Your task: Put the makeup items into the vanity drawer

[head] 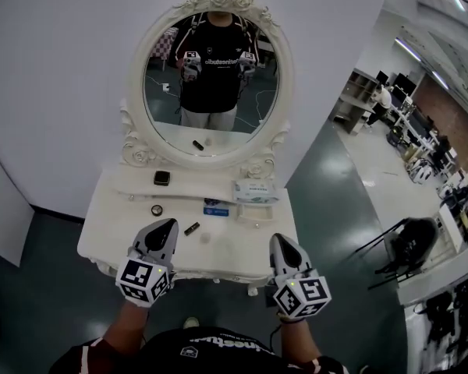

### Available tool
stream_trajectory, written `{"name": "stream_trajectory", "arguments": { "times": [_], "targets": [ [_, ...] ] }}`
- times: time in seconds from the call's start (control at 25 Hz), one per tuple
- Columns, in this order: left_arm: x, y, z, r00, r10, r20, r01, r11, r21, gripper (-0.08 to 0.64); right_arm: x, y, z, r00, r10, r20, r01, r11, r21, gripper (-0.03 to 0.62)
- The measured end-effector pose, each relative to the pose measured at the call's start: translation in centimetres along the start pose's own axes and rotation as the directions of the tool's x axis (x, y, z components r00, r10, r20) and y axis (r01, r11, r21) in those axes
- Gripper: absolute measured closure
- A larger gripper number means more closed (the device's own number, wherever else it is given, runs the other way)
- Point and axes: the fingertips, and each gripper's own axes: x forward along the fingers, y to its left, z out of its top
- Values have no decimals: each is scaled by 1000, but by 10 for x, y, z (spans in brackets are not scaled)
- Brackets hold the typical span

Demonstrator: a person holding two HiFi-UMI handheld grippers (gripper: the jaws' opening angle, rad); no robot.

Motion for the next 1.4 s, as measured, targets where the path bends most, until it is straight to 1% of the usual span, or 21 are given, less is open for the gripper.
{"name": "stream_trajectory", "arguments": {
  "times": [0.2,0.52,0.88,0.96,1.08,1.12,1.2,1.32,1.4],
  "targets": [
    [10,5,-7,1000,-15,-10,15,1000,-11,555,9,-2,-8,1000,-13,-14,13,1000,-1,589],
    [33,2,-13,999,-40,-21,40,999,-18,555,15,-20,-12,999,-37,-20,38,999,12,589],
    [52,9,-6,1000,-11,1,11,1000,-13,555,38,-35,-3,1000,-3,3,3,1000,20,589],
    [56,9,-4,1000,-19,10,19,1000,-8,554,42,-36,-2,1000,5,4,-5,1000,21,589],
    [59,4,-6,999,-53,13,53,998,15,552,46,-36,-4,1000,7,-5,-7,1000,19,589],
    [60,1,-7,998,-64,13,64,998,25,538,46,-37,-6,1000,6,-7,-6,1000,19,589],
    [61,-4,-9,996,-92,11,92,995,35,451,46,-38,-8,1000,5,-11,-5,1000,22,589],
    [64,-14,-15,989,-145,-7,145,988,43,353,45,-38,-13,1000,4,-18,-4,1000,25,589],
    [65,-16,-19,988,-152,-14,153,987,52,334,44,-38,-16,1000,6,-22,-5,1000,26,589]
  ]
}}
